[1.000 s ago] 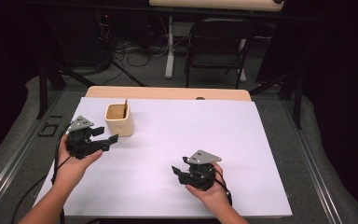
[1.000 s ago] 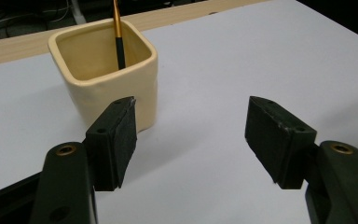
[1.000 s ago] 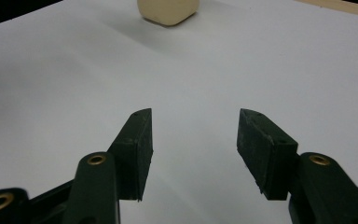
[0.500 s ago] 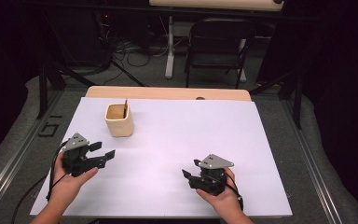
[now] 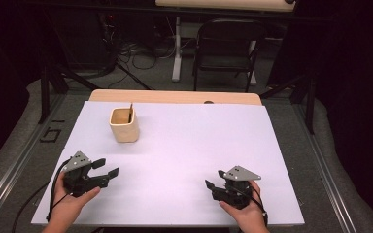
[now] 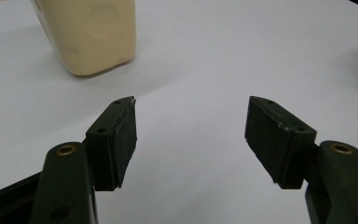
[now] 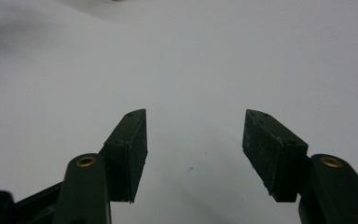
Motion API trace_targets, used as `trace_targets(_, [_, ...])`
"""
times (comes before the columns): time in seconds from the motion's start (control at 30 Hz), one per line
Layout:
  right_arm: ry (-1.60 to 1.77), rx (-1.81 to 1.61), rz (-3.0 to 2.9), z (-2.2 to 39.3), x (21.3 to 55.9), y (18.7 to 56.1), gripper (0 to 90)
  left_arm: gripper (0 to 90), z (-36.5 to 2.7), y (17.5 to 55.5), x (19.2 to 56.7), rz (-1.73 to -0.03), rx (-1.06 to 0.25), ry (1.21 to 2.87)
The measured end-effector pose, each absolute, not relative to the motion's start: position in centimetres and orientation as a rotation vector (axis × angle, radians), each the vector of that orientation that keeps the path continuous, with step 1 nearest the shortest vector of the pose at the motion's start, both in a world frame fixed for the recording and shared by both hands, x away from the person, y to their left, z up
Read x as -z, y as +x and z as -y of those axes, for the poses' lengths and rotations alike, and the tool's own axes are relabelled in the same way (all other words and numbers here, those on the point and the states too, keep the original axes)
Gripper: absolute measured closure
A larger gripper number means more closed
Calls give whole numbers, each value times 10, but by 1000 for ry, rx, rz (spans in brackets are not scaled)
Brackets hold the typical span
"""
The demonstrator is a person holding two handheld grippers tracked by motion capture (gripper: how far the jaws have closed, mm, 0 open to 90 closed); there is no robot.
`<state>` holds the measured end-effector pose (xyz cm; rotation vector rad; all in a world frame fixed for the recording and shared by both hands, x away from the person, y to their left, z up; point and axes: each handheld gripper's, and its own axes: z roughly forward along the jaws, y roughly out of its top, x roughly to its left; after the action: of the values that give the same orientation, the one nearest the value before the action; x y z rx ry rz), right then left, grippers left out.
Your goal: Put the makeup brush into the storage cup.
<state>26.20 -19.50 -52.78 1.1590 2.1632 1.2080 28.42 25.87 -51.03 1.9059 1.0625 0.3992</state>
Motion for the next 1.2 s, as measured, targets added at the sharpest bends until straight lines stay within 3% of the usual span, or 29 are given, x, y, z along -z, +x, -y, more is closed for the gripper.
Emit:
trace_targets(0.57, [1287, -1193, -2068, 240, 536, 256, 388, 343, -265, 279, 530, -1061, -425, 1933])
trace_targets(0.83, [1296, -1178, -2065, 245, 539, 255, 385, 353, -265, 280, 536, -1046, -457, 1979])
trace_targets(1.2, [1264, -1122, -2083, 245, 547, 257, 378, 353, -270, 283, 541, -1087, -396, 1925])
